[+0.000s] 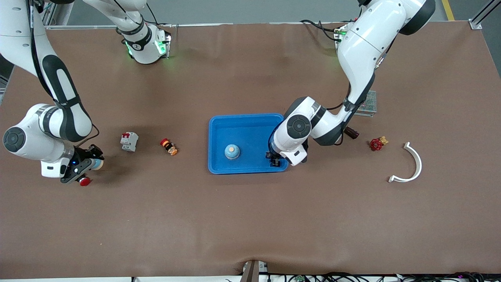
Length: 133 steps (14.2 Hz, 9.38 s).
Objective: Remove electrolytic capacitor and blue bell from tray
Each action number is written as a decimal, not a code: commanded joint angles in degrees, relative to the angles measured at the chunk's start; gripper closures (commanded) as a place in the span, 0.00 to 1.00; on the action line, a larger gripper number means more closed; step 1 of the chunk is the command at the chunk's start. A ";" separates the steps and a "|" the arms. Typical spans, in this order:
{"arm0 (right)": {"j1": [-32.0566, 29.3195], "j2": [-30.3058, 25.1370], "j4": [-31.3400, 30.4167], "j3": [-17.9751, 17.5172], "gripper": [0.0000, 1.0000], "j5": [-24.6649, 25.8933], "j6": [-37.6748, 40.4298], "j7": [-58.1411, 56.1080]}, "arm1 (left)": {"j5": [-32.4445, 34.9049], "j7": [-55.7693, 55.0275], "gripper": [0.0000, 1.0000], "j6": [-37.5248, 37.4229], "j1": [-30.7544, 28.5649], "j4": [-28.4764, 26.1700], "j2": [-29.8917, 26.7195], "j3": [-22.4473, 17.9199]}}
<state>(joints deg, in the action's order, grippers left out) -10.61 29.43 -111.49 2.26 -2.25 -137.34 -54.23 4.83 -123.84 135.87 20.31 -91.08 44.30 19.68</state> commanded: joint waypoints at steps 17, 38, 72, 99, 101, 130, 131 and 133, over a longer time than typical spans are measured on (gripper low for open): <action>-1.35 1.33 -2.24 -1.47 0.44 -0.57 -4.16 -0.87 | 2.73 5.25 1.00 -9.11 -0.97 0.82 -7.29 -0.96; 0.32 -2.44 3.54 -1.64 0.00 -3.20 8.80 3.77 | 3.42 70.30 1.00 -21.18 -31.99 -12.80 -18.82 -0.87; 45.32 -0.96 22.36 -1.55 0.00 -3.64 15.61 102.57 | 12.49 76.99 0.00 -14.39 -39.65 -11.93 -16.96 2.72; 49.10 15.83 22.02 -1.55 0.00 -3.47 1.55 101.78 | 4.41 104.50 0.00 -41.20 -35.63 2.14 -41.21 2.76; 49.10 15.93 22.02 -1.55 0.00 -3.47 1.20 101.78 | 1.69 104.85 0.00 -42.61 -27.91 1.96 -42.80 -5.49; 37.43 0.38 21.84 -1.20 0.49 -3.56 28.69 78.09 | -2.37 114.52 0.00 -49.04 -17.24 -1.73 -51.16 -17.75; 35.59 -0.50 21.58 -1.20 0.49 -3.38 29.75 74.31 | -2.37 114.52 0.00 -49.04 -17.15 -1.64 -51.16 -17.66; 32.16 -1.74 20.61 -1.11 0.49 -2.25 30.02 65.97 | -2.46 114.52 0.00 -49.04 -17.15 -1.55 -51.16 -17.05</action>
<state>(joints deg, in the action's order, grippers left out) 24.79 30.23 -88.14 1.90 -5.46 -107.59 18.27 3.67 -10.58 87.46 3.03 -92.39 -6.24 2.33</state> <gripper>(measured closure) 0.317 0.000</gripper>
